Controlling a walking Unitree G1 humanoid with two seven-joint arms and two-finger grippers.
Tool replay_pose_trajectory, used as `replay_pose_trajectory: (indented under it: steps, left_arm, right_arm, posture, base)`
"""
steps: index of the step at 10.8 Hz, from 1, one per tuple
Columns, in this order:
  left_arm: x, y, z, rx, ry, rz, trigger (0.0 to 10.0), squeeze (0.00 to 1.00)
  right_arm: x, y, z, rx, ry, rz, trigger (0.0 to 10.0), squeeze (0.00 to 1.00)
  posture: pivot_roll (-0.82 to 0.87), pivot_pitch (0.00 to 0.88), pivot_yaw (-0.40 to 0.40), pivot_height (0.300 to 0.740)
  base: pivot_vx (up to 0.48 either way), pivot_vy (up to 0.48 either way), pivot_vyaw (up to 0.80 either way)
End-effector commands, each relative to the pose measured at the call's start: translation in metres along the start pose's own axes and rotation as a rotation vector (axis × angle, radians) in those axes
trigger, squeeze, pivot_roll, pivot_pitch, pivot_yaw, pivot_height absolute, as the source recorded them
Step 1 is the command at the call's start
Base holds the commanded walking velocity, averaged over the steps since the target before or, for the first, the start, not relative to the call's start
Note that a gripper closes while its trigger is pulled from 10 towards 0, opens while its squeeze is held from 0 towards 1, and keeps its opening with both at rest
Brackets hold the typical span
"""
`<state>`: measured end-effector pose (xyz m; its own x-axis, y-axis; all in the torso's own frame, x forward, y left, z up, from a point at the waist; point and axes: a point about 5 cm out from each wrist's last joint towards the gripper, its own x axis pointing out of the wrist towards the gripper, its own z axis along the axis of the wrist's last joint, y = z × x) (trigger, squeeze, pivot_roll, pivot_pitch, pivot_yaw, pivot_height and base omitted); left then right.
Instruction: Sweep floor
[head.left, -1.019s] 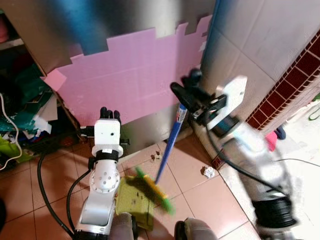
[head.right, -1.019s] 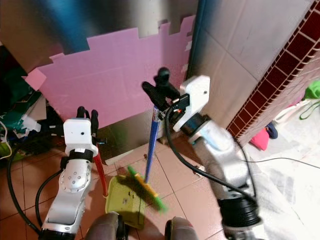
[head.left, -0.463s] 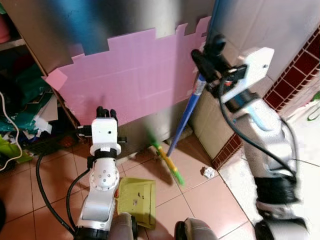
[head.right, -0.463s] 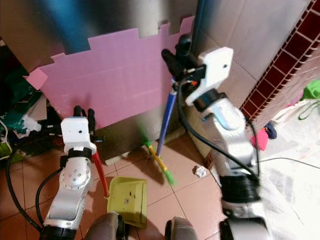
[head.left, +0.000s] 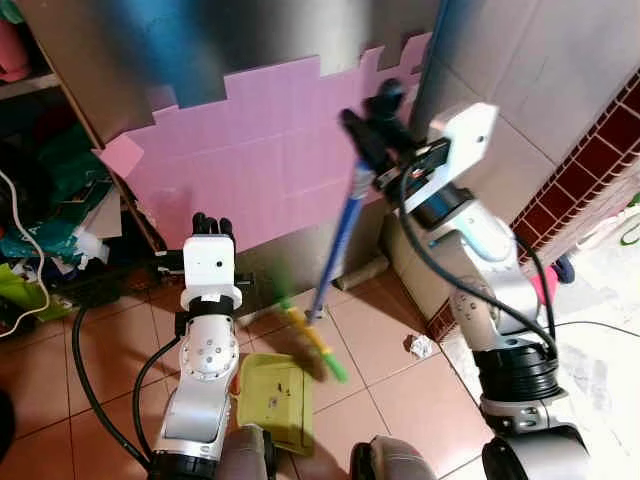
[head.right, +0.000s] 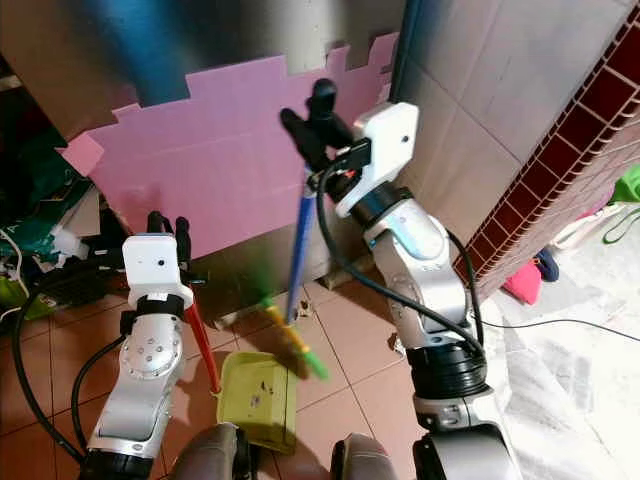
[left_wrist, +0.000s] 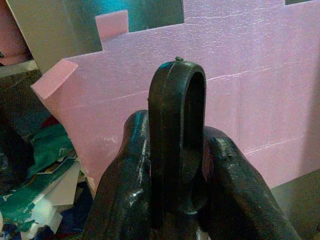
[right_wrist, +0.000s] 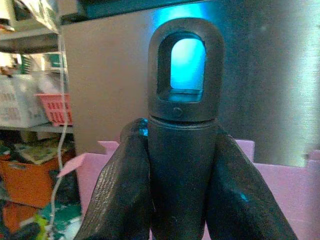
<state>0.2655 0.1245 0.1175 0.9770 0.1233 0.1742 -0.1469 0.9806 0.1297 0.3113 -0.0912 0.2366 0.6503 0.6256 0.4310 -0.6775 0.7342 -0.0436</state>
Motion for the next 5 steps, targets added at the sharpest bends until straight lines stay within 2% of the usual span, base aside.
replay_pose_trajectory:
  steps: [1,2,3,5]
  left_arm:
    - [-0.001,0.001,0.004,0.004,-0.013,0.015,10.0,0.00]
    - [-0.002,0.003,0.003,0.005,-0.012,0.017,10.0,0.00]
    - [-0.002,0.002,0.003,0.003,-0.010,0.016,10.0,0.00]
    - [0.001,-0.003,0.004,-0.005,-0.017,0.008,10.0,0.00]
  right_arm:
    - [0.006,0.007,0.019,-0.025,-0.082,0.060,10.0,0.00]
    - [0.017,0.008,0.048,-0.108,-0.157,0.129,10.0,0.00]
    - [0.022,0.005,0.061,-0.122,-0.187,0.136,10.0,0.00]
    - [0.023,-0.008,0.068,-0.264,-0.210,0.104,10.0,0.00]
  posture:
    - [-0.06,0.113,0.004,0.740]
    - [-0.06,0.113,0.007,0.740]
    - [-0.07,0.108,0.007,0.740]
    - [-0.07,0.103,0.006,0.740]
  base:
    - [0.000,0.000,0.00]
    - [0.000,0.000,0.00]
    - [0.000,0.000,0.00]
    - [0.000,0.000,0.00]
